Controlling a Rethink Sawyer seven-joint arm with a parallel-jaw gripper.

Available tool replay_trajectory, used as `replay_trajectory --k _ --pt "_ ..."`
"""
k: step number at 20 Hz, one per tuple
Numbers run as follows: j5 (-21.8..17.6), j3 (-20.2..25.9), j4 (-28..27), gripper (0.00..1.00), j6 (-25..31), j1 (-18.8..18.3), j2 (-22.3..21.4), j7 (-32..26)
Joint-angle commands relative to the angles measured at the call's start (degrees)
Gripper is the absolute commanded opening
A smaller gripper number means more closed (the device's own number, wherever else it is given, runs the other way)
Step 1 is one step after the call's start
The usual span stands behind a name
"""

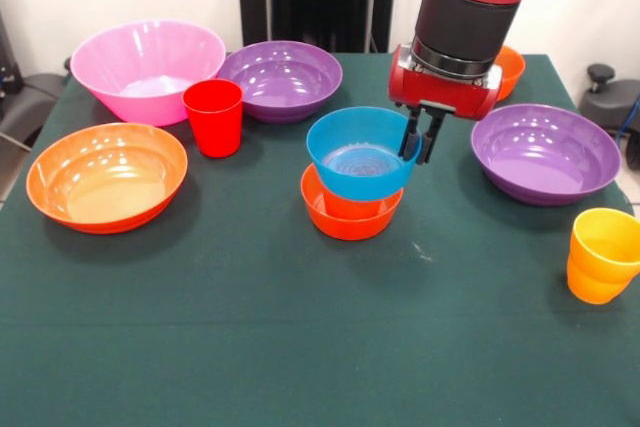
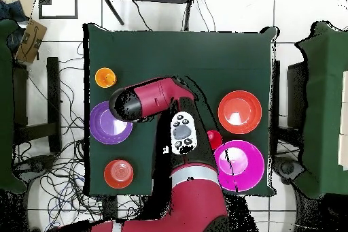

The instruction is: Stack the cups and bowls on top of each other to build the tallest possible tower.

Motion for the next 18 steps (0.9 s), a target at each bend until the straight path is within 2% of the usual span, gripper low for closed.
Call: replay_trajectory --k 1,18 --pt "-5.34 1.67 3.16 0.00 -1.97 0.23 4.02 -5.22" --pt "-5.12 2.08 3.51 0.00 -1.82 -0.26 3.87 -5.84"
